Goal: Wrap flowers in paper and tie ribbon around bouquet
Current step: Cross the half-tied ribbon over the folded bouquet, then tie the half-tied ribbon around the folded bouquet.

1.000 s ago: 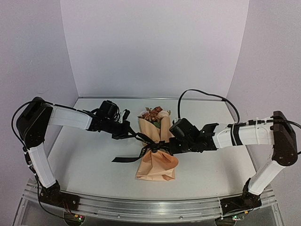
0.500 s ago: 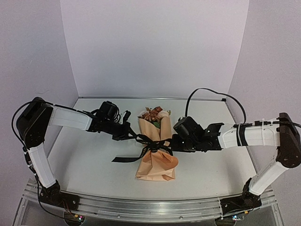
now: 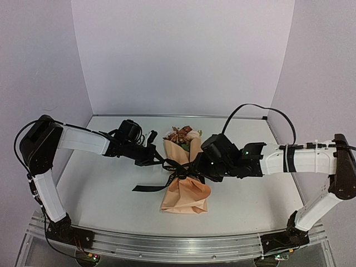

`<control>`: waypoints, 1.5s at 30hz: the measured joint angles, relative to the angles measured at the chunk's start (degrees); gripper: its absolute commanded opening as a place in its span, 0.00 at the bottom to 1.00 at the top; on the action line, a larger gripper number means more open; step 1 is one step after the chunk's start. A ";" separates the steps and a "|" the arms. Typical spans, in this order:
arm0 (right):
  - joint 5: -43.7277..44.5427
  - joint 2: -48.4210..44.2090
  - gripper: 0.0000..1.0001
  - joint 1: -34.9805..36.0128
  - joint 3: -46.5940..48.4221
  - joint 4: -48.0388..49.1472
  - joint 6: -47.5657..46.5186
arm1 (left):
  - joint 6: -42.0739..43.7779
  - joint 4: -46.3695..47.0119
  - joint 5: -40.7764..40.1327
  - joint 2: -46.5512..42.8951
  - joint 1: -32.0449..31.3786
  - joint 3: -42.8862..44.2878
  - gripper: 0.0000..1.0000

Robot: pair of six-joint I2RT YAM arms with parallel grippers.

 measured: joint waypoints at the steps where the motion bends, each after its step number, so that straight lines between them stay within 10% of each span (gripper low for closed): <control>1: 0.00 0.00 0.59 0.30 0.39 0.16 1.03 | 0.02 0.00 0.05 0.00 0.00 0.00 0.00; 35: -9.16 15.34 0.48 -8.65 9.07 4.70 15.95 | 1.63 0.96 1.99 -0.09 0.00 -0.85 0.00; 45: -11.12 17.44 0.32 -11.03 9.07 5.57 15.80 | 1.75 0.94 2.67 -0.09 0.00 -0.85 0.00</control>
